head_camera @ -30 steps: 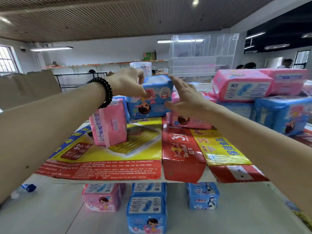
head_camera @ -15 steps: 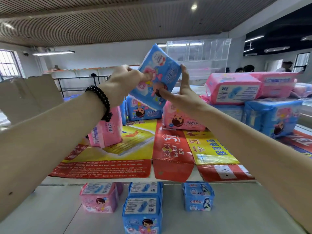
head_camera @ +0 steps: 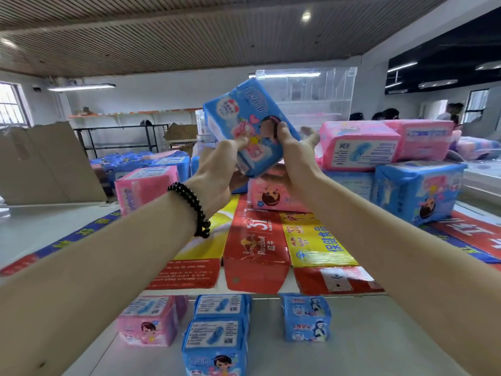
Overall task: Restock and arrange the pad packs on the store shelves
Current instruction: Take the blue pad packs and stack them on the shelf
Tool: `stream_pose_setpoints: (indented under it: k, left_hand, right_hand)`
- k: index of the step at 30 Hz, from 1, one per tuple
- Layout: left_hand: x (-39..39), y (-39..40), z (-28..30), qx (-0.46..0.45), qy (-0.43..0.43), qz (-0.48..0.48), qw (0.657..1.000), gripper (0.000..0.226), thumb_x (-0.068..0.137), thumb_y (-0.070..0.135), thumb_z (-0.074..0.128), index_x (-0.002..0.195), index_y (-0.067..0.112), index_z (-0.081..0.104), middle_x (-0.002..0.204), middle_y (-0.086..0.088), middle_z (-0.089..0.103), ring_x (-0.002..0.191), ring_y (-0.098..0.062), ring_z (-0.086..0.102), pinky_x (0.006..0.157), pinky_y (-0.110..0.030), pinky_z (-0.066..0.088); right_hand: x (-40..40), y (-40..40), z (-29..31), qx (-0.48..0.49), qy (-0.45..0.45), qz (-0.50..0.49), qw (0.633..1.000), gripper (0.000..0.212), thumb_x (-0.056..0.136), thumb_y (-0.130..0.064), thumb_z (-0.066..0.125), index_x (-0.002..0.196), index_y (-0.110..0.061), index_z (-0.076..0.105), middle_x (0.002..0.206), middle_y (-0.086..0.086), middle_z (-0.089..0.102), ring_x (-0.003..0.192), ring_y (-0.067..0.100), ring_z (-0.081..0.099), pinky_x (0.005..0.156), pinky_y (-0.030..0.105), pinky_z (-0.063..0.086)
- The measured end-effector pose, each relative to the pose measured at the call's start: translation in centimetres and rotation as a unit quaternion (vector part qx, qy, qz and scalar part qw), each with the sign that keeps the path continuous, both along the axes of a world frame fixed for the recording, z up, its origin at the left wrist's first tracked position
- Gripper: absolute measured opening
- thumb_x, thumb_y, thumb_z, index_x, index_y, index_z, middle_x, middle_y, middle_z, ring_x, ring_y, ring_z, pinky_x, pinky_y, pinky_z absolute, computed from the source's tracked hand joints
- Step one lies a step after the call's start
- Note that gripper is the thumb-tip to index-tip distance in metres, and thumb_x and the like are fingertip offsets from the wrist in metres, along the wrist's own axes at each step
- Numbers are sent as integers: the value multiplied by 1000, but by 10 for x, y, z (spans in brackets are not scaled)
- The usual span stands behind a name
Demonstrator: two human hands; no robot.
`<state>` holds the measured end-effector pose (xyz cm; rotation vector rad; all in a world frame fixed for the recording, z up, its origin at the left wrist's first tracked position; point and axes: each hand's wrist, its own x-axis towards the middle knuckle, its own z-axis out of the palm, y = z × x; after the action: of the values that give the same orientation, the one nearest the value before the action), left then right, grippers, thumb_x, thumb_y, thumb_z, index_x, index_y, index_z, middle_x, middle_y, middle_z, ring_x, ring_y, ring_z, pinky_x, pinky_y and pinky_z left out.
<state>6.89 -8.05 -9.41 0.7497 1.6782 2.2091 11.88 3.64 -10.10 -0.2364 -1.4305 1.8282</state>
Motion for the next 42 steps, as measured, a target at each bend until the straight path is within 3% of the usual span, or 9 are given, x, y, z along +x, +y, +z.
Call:
stream_pose_setpoints:
  k: [4,8,14,19,24,31,34,38,42]
  left_hand:
    - [4,-1,-1,26,7,-16,1000,25,92,25,69,114,14,67,98,-4,76,90,-21,75,76,-33,61]
    - [-2,-11,6,60,21,36,997,64,83,39,76,132,9,50,119,-10,60,85,-23,70,71,-32,61]
    - [-3,-24,16,-25,149,62,987,45,94,36,66,127,27,36,103,-2,61,91,-27,70,82,-44,61]
    - [-1,-24,11,-92,196,45,975,46,94,41,64,133,34,41,111,0,69,90,-24,74,69,-43,62]
    - [6,-20,0,-94,206,28,974,45,96,35,64,134,28,42,100,12,67,81,-9,71,62,-27,56]
    - [11,-20,-9,-17,166,39,985,49,96,23,65,138,34,40,94,18,74,92,-16,75,76,-41,61]
    - [17,-21,-11,-7,156,43,987,42,98,23,63,133,32,42,90,19,75,88,-15,75,72,-37,62]
    - [23,-21,-17,3,147,42,988,38,98,23,63,129,35,45,93,15,75,85,-14,76,65,-33,60]
    - [29,-22,-22,10,146,38,988,43,97,24,64,134,33,44,108,6,75,96,-21,75,78,-44,60]
  right_hand:
    - [4,9,2,50,34,-67,996,33,101,-34,53,123,-29,29,110,5,62,98,28,70,87,57,57]
    - [11,18,6,119,37,-129,984,26,98,-39,52,115,-35,33,112,6,61,96,23,69,87,54,57]
    - [20,21,7,209,34,-180,961,21,84,-51,51,92,-60,34,123,16,54,97,31,67,79,56,58]
    - [29,20,7,299,28,-184,936,24,96,-45,49,111,-53,32,121,13,50,92,26,64,79,50,59]
    - [37,26,5,373,16,-196,907,42,100,-40,47,138,-30,33,130,12,45,109,23,50,88,40,49]
    - [50,28,-8,423,-33,-84,901,85,88,-56,64,151,-34,12,139,0,38,121,19,50,97,36,51]
    - [57,26,-11,458,-15,-52,887,93,78,-39,82,147,-29,19,126,-11,40,121,10,43,92,8,42]
    - [56,31,-15,479,-3,-45,877,109,60,-36,89,146,-25,23,135,1,42,129,20,44,104,39,48]
    - [58,39,-18,497,-17,-41,867,131,60,-21,95,156,-16,5,138,5,35,128,13,36,93,-4,30]
